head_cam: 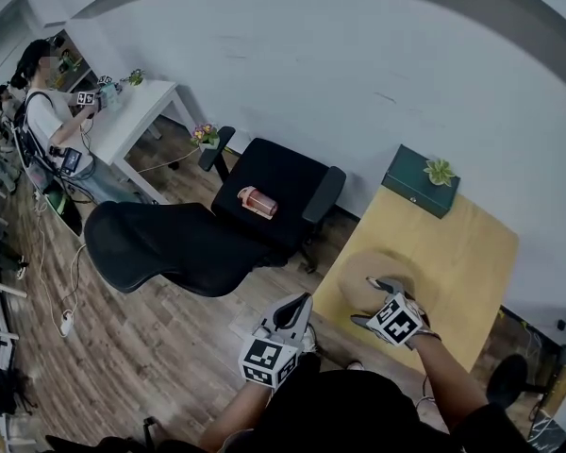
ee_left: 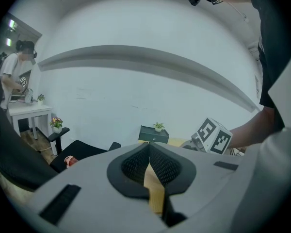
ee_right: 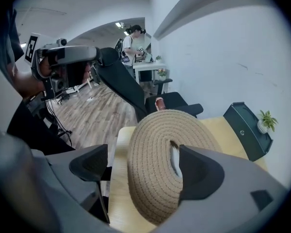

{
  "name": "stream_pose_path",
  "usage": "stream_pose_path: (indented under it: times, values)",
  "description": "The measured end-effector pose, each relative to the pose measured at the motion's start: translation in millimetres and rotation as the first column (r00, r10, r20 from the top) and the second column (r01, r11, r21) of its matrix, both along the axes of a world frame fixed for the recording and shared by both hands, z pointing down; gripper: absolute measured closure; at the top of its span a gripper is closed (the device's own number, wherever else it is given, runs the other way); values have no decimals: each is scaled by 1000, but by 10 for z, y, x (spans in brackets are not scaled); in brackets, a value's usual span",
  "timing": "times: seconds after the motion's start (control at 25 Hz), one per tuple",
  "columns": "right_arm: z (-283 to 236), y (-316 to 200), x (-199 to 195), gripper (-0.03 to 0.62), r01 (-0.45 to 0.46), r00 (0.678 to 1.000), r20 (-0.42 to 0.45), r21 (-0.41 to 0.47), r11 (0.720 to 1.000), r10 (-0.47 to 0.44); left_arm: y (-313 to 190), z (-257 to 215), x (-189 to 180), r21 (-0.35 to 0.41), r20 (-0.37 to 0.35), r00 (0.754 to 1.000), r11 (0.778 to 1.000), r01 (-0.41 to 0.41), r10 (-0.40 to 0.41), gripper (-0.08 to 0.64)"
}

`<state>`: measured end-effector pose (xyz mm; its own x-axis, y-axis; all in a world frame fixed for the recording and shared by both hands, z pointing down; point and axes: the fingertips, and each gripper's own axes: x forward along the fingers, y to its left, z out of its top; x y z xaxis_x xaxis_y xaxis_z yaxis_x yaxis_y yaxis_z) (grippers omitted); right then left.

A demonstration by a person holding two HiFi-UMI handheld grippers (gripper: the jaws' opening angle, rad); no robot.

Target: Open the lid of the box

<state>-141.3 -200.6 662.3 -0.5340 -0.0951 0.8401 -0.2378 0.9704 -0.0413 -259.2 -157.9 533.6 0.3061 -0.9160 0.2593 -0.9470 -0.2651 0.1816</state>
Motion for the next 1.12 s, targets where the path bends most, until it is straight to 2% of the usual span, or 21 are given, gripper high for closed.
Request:
stream_pose_path:
  times: [0.36,0.6,0.72,0.8,1.12]
  values:
    - [209,-65,-55,151,4,991,-134,-16,1000,-6,-72,80,-193,-10,-10,1000,1000,-28,27,540]
    - [381,-36,-18,173,27,967,-249,-85,996,-48,-105,149,-335,-20,-27,999,999,-28,27,541]
    - [386,-84,-57,184,10,964,-263,-72,997,-29,-116,176,-367,-19,-31,998,999,-48,47,541]
    - [382,-101,-71,217,-7,962,-274,-72,997,-13,-117,190,-367,-20,-27,997,997,-70,70,541]
    - [312,-83,-135,239,-42,959,-282,-59,997,24,-236,152,-305,-2,-31,984,985,-173,173,541]
